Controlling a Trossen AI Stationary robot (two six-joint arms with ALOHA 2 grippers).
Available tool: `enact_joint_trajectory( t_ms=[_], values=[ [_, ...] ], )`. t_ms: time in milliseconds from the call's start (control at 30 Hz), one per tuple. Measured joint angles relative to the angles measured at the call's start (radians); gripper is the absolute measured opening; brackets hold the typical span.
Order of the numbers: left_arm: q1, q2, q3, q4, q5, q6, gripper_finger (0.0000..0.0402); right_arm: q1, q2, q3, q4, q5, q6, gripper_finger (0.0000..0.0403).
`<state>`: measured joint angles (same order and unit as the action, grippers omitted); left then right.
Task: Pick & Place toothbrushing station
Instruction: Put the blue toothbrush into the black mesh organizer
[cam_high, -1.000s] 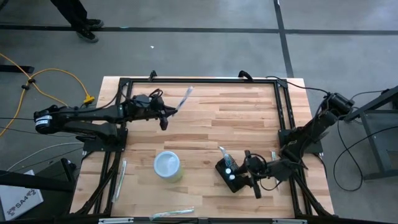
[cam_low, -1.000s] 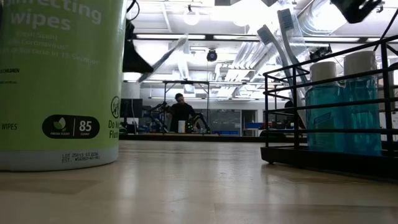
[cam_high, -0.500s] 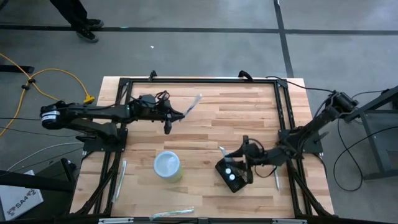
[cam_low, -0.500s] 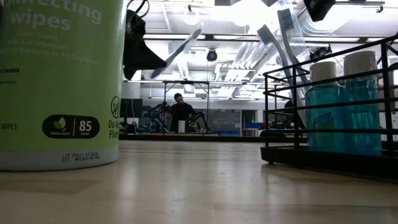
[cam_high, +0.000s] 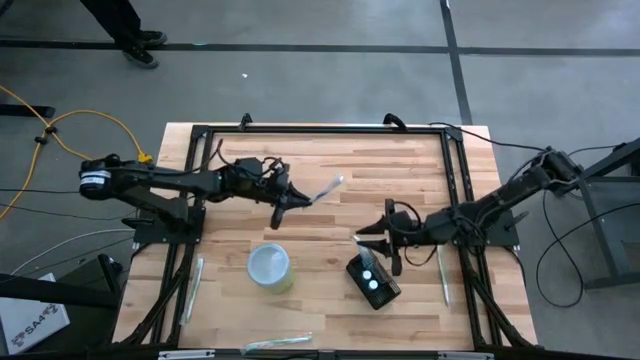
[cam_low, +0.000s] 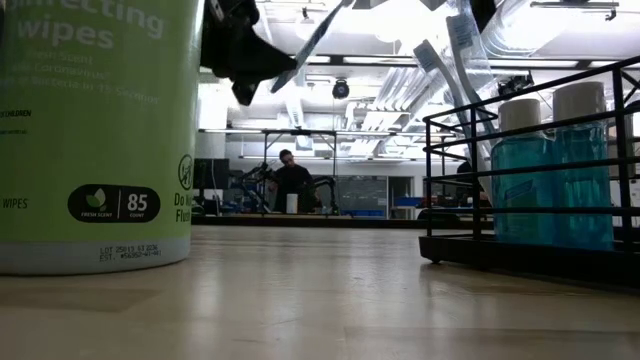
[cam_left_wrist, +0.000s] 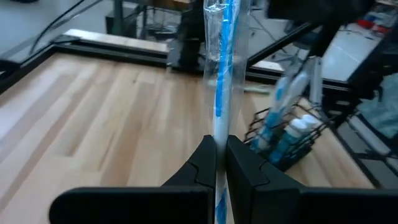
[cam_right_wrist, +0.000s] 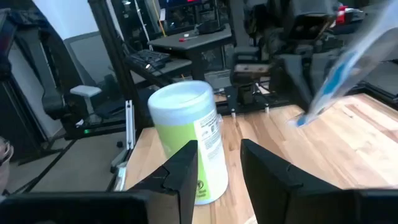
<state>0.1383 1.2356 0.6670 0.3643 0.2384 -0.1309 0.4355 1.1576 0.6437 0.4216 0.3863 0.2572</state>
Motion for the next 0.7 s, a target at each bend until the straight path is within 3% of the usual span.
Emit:
enact_joint_trajectory(
  t_ms=[233, 567, 700],
  values=[
    [-0.051, 0.003, 0.003, -0.004, 0.039, 0.008, 0.0005, -0.071, -0.035, 0.004, -0.005, -0.121, -0.06, 0.0113],
    [-0.056, 0.003, 0.003, 0.122, 0.386, 0.003, 0.0005, -0.098, -0.08, 0.081, -0.175, -0.264, -0.156, 0.0113],
    [-0.072, 0.012, 0.003, 0.15, 0.443, -0.009, 0.0005, -0.098, -0.079, 0.085, -0.182, -0.262, -0.184, 0.0113]
  ],
)
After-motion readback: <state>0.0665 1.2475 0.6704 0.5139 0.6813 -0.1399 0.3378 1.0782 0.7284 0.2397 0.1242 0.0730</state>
